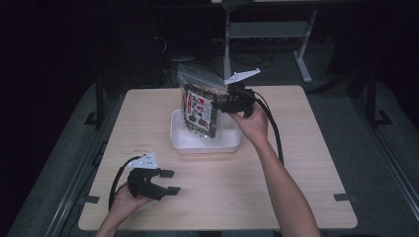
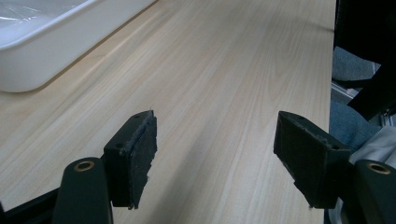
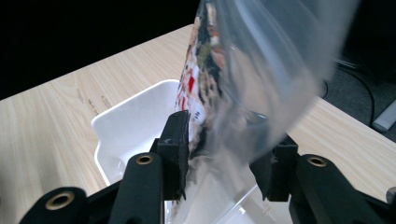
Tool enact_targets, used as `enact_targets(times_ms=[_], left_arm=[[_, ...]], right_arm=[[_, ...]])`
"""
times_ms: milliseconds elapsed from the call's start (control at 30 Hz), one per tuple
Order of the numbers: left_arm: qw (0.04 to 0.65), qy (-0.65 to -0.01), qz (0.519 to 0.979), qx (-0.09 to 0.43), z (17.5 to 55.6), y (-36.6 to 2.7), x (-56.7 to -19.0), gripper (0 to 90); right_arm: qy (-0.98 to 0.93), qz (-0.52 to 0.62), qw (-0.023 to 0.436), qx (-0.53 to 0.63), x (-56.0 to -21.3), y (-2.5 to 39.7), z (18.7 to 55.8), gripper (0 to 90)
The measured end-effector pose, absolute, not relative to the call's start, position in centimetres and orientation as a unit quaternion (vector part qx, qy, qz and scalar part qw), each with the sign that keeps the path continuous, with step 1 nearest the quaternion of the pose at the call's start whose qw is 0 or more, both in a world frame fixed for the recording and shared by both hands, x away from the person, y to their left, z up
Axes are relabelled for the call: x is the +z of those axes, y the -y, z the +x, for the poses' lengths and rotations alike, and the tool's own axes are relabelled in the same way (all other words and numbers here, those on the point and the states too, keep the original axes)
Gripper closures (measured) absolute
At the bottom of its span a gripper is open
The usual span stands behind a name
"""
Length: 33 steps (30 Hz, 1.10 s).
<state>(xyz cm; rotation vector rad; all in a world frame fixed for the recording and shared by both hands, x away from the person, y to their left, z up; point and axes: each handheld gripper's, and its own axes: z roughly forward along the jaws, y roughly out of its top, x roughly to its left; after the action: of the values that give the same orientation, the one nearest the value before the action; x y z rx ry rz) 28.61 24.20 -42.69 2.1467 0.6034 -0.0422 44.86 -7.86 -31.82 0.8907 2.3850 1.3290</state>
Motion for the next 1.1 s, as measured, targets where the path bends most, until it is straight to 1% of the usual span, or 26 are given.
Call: enact_targets(times_ms=[233, 367, 567, 1100], left_arm=[[0.438, -0.244, 0.865, -0.015, 28.7, -24.2, -42.7, 29.0], [0.434, -0.246, 0.867, -0.012, 28.8, -24.3, -42.8, 29.0], [0.432, -0.245, 0.868, -0.009, 28.7, -24.2, -42.8, 29.0], [0.419, -0.247, 0.874, 0.009, 28.7, -24.3, -42.7, 28.0]], right_arm=[[-0.813, 0.316, 0.110, 0.476, -31.7, 8.7, 45.0, 49.2], [-0.810, 0.323, 0.088, 0.481, -31.8, 9.4, 45.0, 46.1], [-0.810, 0.325, 0.079, 0.482, -31.8, 10.3, 44.6, 44.2], [-0.800, 0.335, 0.061, 0.494, -32.0, 13.7, 42.6, 43.4]])
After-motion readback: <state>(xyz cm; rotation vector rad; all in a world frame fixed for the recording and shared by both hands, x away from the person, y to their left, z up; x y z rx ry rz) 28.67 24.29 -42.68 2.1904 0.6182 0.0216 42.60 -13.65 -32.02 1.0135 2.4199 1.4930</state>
